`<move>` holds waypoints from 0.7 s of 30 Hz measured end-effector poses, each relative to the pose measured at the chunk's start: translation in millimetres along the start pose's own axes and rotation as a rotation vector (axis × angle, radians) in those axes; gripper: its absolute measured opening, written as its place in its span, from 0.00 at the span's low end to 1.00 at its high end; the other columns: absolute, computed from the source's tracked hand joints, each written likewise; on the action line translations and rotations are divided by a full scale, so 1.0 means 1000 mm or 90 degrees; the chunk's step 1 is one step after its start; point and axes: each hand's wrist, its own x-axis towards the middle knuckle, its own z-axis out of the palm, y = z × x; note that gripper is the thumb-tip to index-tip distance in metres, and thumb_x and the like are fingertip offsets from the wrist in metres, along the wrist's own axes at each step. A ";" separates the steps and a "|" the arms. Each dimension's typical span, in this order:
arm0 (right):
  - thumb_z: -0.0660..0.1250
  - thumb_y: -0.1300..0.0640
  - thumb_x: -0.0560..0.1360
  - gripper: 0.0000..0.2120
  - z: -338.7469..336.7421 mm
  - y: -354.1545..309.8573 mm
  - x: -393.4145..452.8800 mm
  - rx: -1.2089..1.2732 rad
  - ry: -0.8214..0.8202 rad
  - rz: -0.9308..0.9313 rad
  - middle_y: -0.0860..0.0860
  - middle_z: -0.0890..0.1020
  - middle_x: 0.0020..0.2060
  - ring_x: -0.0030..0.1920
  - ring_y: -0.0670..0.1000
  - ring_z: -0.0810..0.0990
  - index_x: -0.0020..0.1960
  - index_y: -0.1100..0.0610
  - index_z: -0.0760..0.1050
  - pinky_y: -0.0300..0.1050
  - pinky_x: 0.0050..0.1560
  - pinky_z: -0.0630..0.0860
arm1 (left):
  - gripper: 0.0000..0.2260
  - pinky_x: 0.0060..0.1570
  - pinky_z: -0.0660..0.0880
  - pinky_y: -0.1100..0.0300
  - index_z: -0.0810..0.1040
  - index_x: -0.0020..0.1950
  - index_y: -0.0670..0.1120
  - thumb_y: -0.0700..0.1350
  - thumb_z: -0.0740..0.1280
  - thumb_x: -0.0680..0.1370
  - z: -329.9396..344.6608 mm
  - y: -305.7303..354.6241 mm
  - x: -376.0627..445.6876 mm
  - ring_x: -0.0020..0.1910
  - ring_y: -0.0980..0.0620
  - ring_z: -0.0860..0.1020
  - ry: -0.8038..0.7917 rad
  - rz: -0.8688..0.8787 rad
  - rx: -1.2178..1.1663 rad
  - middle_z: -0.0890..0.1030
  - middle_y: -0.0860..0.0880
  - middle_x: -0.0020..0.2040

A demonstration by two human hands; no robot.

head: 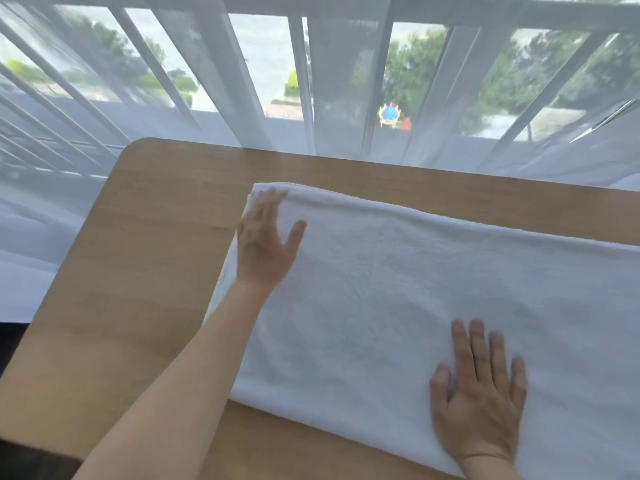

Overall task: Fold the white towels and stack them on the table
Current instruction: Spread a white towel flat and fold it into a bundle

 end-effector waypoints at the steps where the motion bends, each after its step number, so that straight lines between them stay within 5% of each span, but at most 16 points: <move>1: 0.53 0.46 0.75 0.32 -0.003 0.000 0.000 -0.006 -0.021 0.004 0.53 0.63 0.78 0.78 0.58 0.60 0.79 0.53 0.63 0.66 0.76 0.53 | 0.25 0.75 0.56 0.49 0.67 0.77 0.47 0.54 0.64 0.82 0.011 0.013 -0.027 0.80 0.46 0.59 -0.059 0.048 0.028 0.65 0.46 0.79; 5: 0.51 0.45 0.76 0.32 -0.009 -0.002 0.002 -0.002 -0.068 0.008 0.52 0.60 0.79 0.79 0.57 0.56 0.80 0.52 0.60 0.64 0.77 0.50 | 0.28 0.78 0.54 0.44 0.62 0.80 0.52 0.61 0.56 0.81 0.047 0.059 -0.143 0.81 0.46 0.53 -0.251 0.265 0.127 0.56 0.47 0.82; 7: 0.51 0.45 0.76 0.32 -0.007 -0.001 0.001 -0.002 -0.066 0.009 0.52 0.60 0.79 0.80 0.56 0.56 0.80 0.51 0.59 0.63 0.78 0.50 | 0.29 0.78 0.53 0.43 0.57 0.82 0.55 0.62 0.55 0.82 0.046 0.051 -0.160 0.82 0.47 0.50 -0.257 0.274 0.186 0.53 0.50 0.83; 13: 0.50 0.45 0.79 0.32 -0.004 0.003 -0.001 -0.010 -0.085 0.007 0.50 0.55 0.81 0.81 0.54 0.50 0.81 0.49 0.53 0.61 0.78 0.46 | 0.31 0.79 0.45 0.48 0.49 0.83 0.57 0.65 0.48 0.80 -0.025 -0.059 -0.115 0.82 0.47 0.47 -0.184 -0.068 0.226 0.48 0.50 0.83; 16: 0.50 0.45 0.79 0.32 -0.004 0.003 -0.001 -0.007 -0.093 0.013 0.49 0.54 0.81 0.81 0.54 0.49 0.81 0.49 0.53 0.60 0.78 0.45 | 0.34 0.79 0.46 0.45 0.53 0.83 0.48 0.63 0.48 0.80 -0.037 -0.067 -0.121 0.82 0.43 0.47 -0.136 -0.158 0.186 0.51 0.42 0.83; 19: 0.50 0.45 0.79 0.32 -0.004 0.004 -0.002 -0.001 -0.098 0.015 0.48 0.51 0.81 0.81 0.52 0.47 0.82 0.47 0.50 0.60 0.79 0.44 | 0.30 0.80 0.47 0.47 0.56 0.82 0.45 0.57 0.53 0.83 -0.020 -0.020 -0.148 0.81 0.41 0.50 -0.127 0.014 0.185 0.54 0.40 0.82; 21: 0.50 0.44 0.79 0.32 -0.004 0.005 -0.002 0.004 -0.097 0.013 0.48 0.51 0.81 0.81 0.52 0.46 0.82 0.46 0.49 0.60 0.79 0.44 | 0.27 0.79 0.50 0.46 0.57 0.82 0.49 0.57 0.53 0.84 -0.005 0.003 -0.175 0.82 0.44 0.50 -0.211 0.172 0.176 0.54 0.44 0.82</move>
